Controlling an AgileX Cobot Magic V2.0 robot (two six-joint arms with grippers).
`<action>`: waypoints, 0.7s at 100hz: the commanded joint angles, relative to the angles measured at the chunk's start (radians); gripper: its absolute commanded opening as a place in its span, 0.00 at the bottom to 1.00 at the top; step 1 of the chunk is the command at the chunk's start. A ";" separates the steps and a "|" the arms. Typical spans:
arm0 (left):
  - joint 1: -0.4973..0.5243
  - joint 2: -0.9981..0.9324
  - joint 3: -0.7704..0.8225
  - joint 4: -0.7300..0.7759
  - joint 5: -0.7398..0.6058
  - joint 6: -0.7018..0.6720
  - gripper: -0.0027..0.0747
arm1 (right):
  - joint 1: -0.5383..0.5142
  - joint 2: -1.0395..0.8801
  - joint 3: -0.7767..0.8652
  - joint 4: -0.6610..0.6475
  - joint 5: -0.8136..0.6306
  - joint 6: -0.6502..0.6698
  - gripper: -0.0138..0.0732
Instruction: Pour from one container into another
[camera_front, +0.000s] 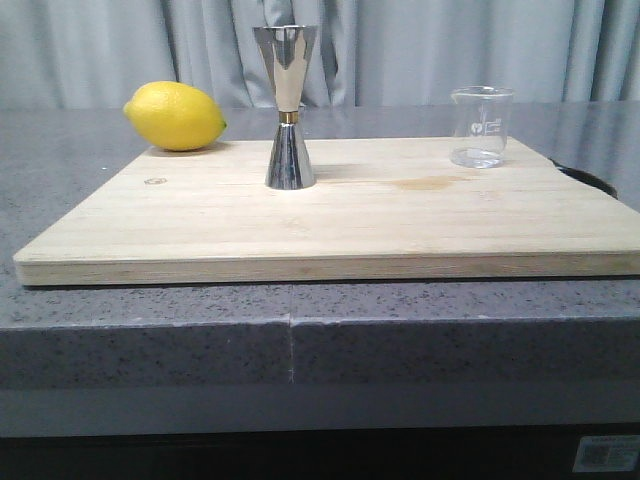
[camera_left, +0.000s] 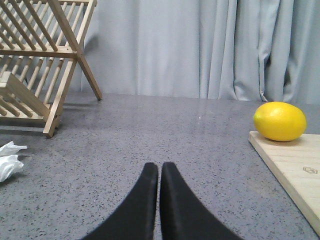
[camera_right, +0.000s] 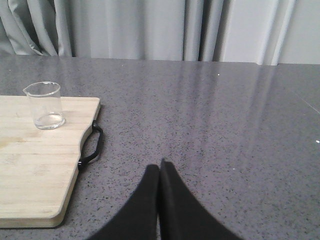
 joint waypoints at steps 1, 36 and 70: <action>-0.007 -0.022 0.029 -0.003 -0.078 -0.012 0.01 | 0.001 0.013 -0.023 -0.014 -0.072 -0.006 0.08; -0.007 -0.022 0.029 -0.007 -0.078 -0.012 0.01 | 0.001 0.013 -0.023 -0.014 -0.072 -0.006 0.08; -0.007 -0.022 0.029 -0.007 -0.078 -0.012 0.01 | 0.001 0.013 -0.023 -0.014 -0.072 -0.006 0.08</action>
